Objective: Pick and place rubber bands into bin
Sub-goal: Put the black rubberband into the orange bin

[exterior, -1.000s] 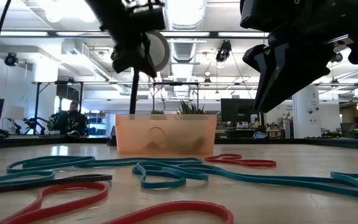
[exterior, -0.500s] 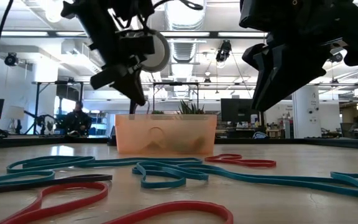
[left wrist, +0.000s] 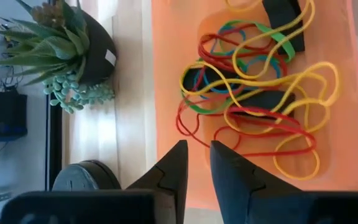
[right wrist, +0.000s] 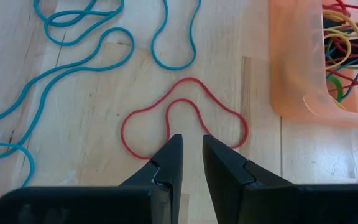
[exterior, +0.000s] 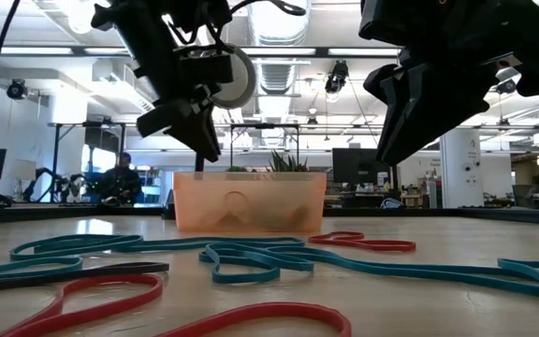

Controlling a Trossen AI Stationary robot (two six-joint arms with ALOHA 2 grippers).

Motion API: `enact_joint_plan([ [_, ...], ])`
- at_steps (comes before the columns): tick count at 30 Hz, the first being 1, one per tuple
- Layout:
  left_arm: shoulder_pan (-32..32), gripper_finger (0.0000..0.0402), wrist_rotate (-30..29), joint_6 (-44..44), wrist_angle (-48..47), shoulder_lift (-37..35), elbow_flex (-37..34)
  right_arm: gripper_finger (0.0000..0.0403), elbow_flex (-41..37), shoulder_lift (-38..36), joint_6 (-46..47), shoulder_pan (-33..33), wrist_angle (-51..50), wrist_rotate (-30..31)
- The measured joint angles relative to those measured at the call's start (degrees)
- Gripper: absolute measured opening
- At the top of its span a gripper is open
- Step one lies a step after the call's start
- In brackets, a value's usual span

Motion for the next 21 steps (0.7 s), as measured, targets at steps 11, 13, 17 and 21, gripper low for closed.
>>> enact_joint_plan([
  [11,-5.18,0.0055,11.15,-12.65,-14.35,-2.93,5.79,0.0056,-0.13,0.0,-0.2,0.0,0.01,-0.02],
  [13,-7.2,0.0055,16.84,-15.61,-14.87,-4.13,5.07,0.0056,-0.36,0.0,-0.2,0.0,0.1,-0.03],
  [17,-11.98,0.0055,23.39,-20.82,-14.6,-5.18,3.31,0.0056,-1.21,0.0,-1.06,-0.14,0.65,0.51],
  [21,-16.13,0.0055,23.5,-24.45,-11.38,-4.97,0.97,0.0056,-2.45,0.02,-2.54,-0.17,3.85,2.43],
])
